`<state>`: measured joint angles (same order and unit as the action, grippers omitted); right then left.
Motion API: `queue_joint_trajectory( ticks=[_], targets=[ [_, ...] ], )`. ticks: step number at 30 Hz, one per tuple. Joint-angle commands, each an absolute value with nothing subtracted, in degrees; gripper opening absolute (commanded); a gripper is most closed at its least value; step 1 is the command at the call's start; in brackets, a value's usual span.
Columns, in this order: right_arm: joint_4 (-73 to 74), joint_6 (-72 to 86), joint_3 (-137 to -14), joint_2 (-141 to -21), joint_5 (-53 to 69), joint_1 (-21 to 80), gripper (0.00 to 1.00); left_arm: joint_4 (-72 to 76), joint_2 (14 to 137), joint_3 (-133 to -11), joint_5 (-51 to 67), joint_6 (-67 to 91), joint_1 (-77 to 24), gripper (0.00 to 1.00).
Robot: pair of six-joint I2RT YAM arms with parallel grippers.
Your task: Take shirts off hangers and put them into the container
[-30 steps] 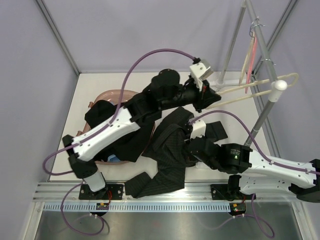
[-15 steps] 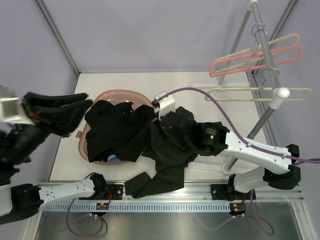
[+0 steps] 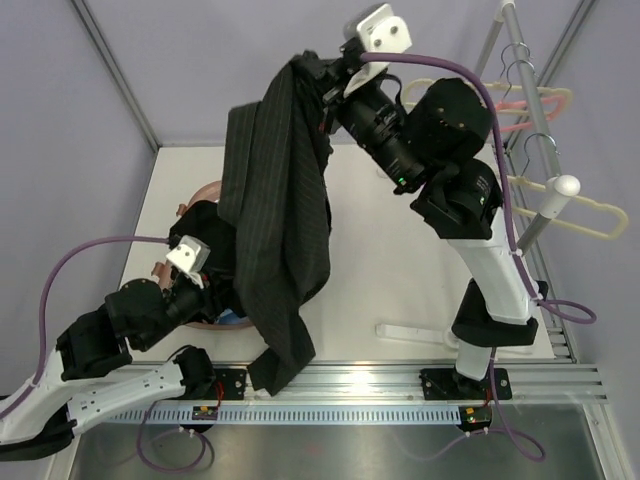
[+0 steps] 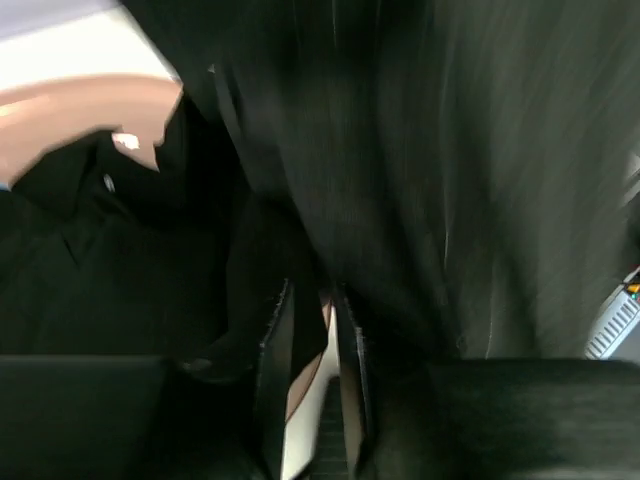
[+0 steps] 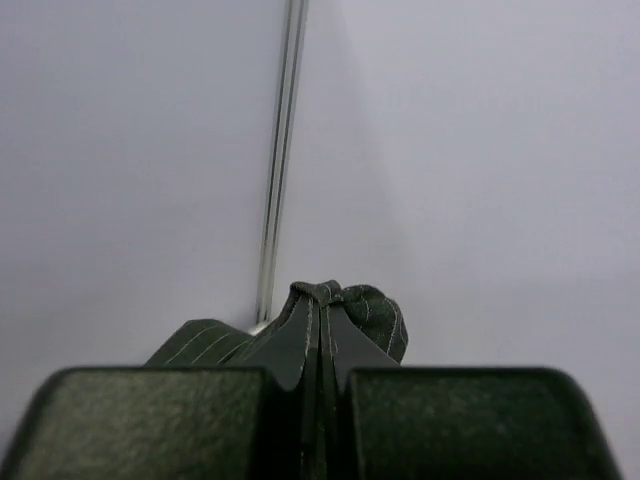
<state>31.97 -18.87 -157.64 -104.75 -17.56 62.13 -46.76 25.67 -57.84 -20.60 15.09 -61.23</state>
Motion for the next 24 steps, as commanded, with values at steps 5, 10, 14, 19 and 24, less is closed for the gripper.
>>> queue_joint_trajectory(
  ticks=[5,10,14,19,24],
  targets=[
    [4.5,-21.6,-157.7,-107.1,8.9,52.7,0.0,-37.4,13.7,-47.8,-13.6,20.7,-61.3,0.21],
    [-1.6,-19.1,-161.6,-114.9,12.9,51.5,0.0,-24.5,12.9,-42.4,-0.2,19.8,-61.3,0.22],
    [-1.1,-17.8,-161.8,-116.4,15.2,51.3,0.0,-10.7,15.6,-33.6,2.5,19.9,-61.4,0.21],
    [-0.4,-18.7,-160.3,-114.7,16.2,51.2,0.0,14.7,17.7,-22.7,8.7,19.4,-61.4,0.22],
    [3.3,-14.0,-160.4,-112.2,19.0,51.0,0.0,28.0,32.8,-26.2,10.4,13.6,-61.3,0.26]
  ],
)
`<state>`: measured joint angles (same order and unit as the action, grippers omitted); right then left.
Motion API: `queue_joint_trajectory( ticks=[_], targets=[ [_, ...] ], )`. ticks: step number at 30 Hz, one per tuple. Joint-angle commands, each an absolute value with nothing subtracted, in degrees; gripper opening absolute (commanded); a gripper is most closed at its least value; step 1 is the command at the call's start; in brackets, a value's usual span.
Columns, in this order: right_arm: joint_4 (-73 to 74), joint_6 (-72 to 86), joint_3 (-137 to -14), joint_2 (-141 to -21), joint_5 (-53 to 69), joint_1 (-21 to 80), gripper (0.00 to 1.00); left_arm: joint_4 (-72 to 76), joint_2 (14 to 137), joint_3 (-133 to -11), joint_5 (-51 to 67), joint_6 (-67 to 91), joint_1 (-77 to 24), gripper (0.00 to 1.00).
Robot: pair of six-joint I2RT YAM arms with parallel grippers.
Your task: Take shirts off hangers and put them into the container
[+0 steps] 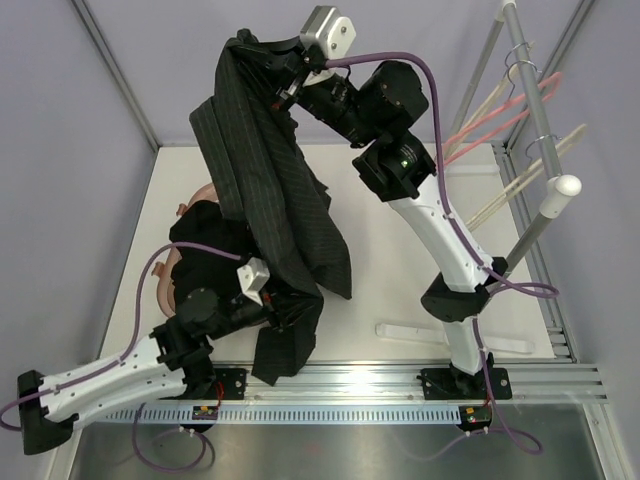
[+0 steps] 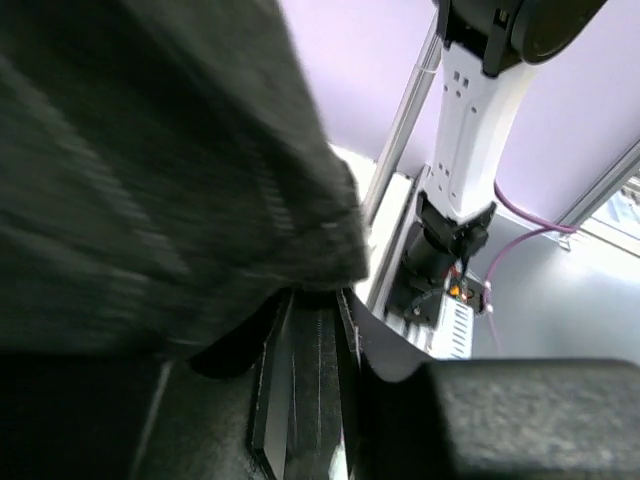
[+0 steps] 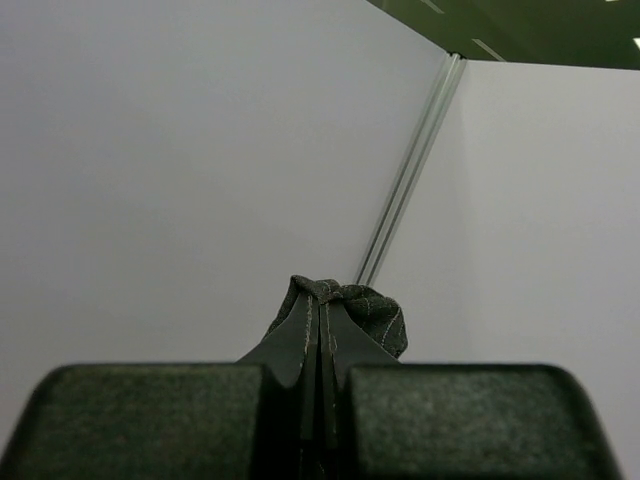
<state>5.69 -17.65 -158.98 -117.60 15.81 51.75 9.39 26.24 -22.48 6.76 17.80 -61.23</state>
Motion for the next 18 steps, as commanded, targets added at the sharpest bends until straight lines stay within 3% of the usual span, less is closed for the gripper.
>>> queue_joint_trajectory(
  ticks=[1,11,18],
  targets=[
    [3.4,-12.7,-159.6,-111.8,20.6,51.1,0.0,28.6,35.3,-27.6,8.3,11.8,-61.3,0.26],
    [15.6,-9.4,-158.1,-104.2,24.8,59.3,0.0,34.2,63.1,-42.9,-8.3,-3.0,-57.8,0.26],
    [24.8,-13.6,-153.6,-96.9,23.0,67.5,0.0,23.1,73.0,-53.4,-19.1,-7.6,-46.9,0.25]
  ],
)
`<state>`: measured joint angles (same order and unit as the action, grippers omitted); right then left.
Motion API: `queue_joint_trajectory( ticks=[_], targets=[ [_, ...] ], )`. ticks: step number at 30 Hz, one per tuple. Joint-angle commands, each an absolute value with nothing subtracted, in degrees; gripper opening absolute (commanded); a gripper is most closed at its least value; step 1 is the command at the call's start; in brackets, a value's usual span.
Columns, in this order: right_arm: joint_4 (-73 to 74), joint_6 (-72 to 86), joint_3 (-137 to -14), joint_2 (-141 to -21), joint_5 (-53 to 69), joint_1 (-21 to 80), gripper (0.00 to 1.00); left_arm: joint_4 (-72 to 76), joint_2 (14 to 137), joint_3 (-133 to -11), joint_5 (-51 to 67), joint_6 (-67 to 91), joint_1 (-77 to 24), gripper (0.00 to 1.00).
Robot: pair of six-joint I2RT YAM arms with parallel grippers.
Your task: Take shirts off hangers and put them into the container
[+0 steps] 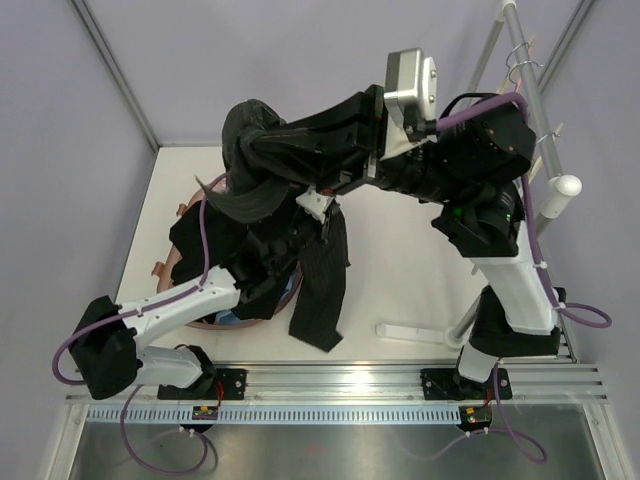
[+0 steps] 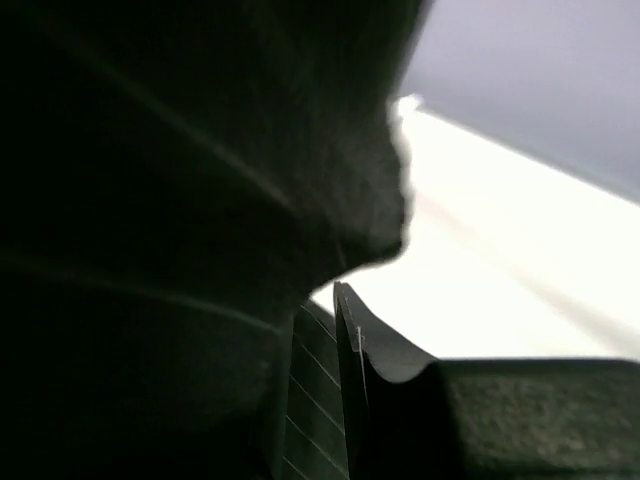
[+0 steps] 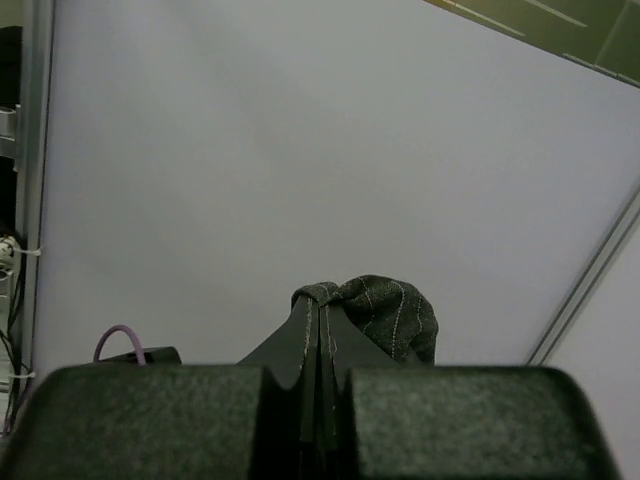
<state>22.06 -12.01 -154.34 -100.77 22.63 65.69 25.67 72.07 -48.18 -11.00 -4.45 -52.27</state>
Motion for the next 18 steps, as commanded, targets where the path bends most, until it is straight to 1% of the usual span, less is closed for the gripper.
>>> queue_joint_trajectory(
  ticks=[1,2,4,8,11,12,14,15,18],
  targets=[
    [24.8,-13.8,-151.1,-96.0,21.9,67.8,0.0,21.0,73.0,-54.3,-19.2,-7.7,-45.6,0.25],
    [24.8,-14.1,-150.2,-95.1,21.4,68.0,0.0,17.4,72.3,-55.0,-19.9,-8.0,-44.4,0.24],
    [26.2,-15.0,-150.0,-93.8,19.9,68.1,0.0,15.1,70.3,-55.4,-19.4,-9.7,-41.6,0.23],
    [29.3,-17.6,-150.5,-92.8,17.9,68.1,0.0,5.0,64.2,-57.9,-15.5,-11.9,-34.7,0.23],
    [29.0,-19.1,-148.2,-91.3,16.3,68.2,0.0,2.8,61.7,-59.4,-17.6,-14.2,-33.3,0.2],
    [29.0,-19.3,-147.2,-90.8,15.1,68.1,0.0,1.1,60.3,-59.8,-15.0,-14.2,-32.8,0.2],
    [28.5,-19.7,-146.5,-90.7,14.2,68.1,0.0,0.8,59.6,-60.3,-13.5,-13.3,-31.4,0.2],
    [28.5,-20.0,-146.5,-90.8,12.6,68.1,0.0,-0.7,59.4,-60.8,-11.4,-10.7,-30.5,0.2],
    [28.5,-21.8,-146.1,-91.1,9.4,68.1,0.0,-3.4,59.0,-62.3,-10.8,-8.4,-28.4,0.2]
  ],
)
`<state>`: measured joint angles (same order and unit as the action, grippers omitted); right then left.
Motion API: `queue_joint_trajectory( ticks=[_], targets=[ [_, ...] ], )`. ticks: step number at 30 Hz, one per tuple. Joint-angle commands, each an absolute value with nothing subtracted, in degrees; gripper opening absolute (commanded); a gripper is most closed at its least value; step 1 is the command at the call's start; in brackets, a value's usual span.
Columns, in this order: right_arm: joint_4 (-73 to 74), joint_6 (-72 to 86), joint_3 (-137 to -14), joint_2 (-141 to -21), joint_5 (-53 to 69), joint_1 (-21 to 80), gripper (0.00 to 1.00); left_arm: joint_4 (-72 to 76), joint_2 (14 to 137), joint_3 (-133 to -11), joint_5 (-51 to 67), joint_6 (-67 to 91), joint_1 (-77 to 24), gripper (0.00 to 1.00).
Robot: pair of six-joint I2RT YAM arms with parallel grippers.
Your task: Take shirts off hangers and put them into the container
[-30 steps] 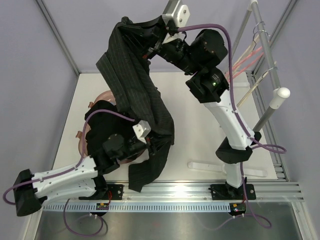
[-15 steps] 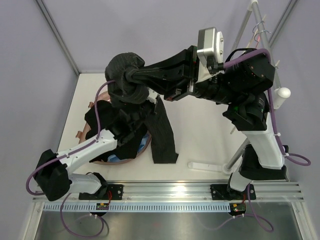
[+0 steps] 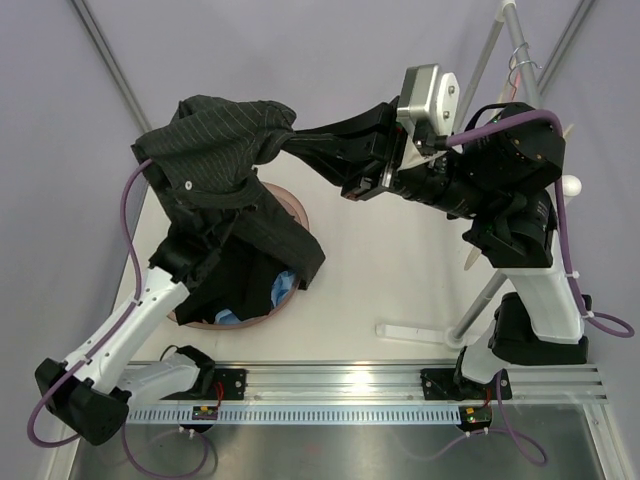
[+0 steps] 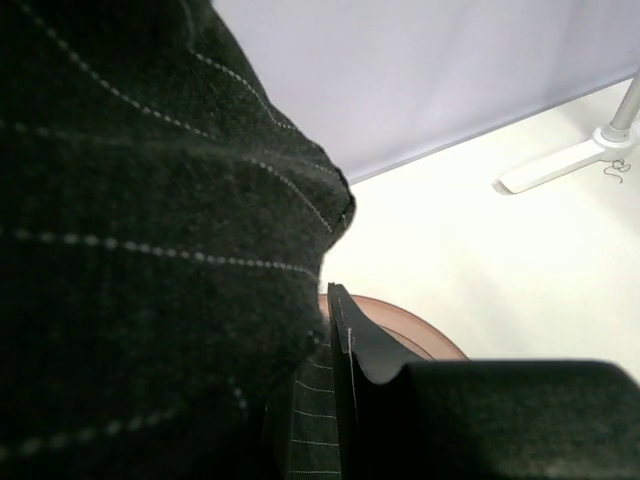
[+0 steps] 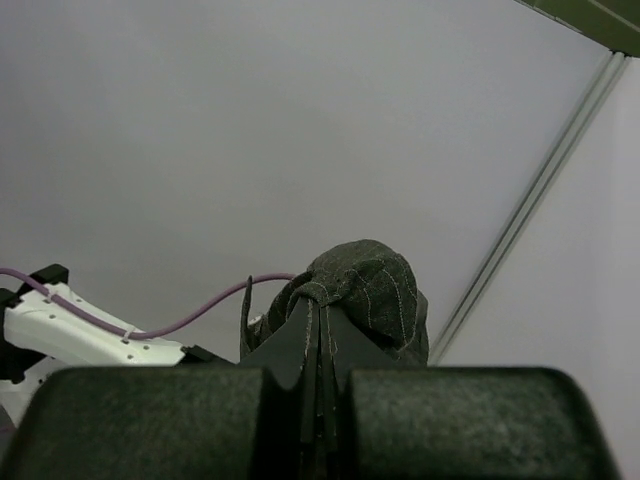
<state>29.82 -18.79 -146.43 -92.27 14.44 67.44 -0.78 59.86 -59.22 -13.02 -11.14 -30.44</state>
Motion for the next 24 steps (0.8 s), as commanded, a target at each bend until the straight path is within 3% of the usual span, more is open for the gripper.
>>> queue_joint_trajectory(
  ticks=[1,14,24],
  targets=[
    [28.4,-22.4,-145.6,-91.1,8.5,68.1,0.0,-3.5,59.0,-62.4,-10.4,-8.4,-28.0,0.2],
    [20.1,-25.9,-127.8,-82.1,1.1,66.4,0.0,-10.3,63.7,-74.9,-8.8,-11.9,-15.3,0.21],
    [16.0,-21.9,-119.5,-77.9,3.8,58.5,0.0,-11.3,69.3,-82.7,-3.4,-11.1,-8.6,0.21]
  ],
)
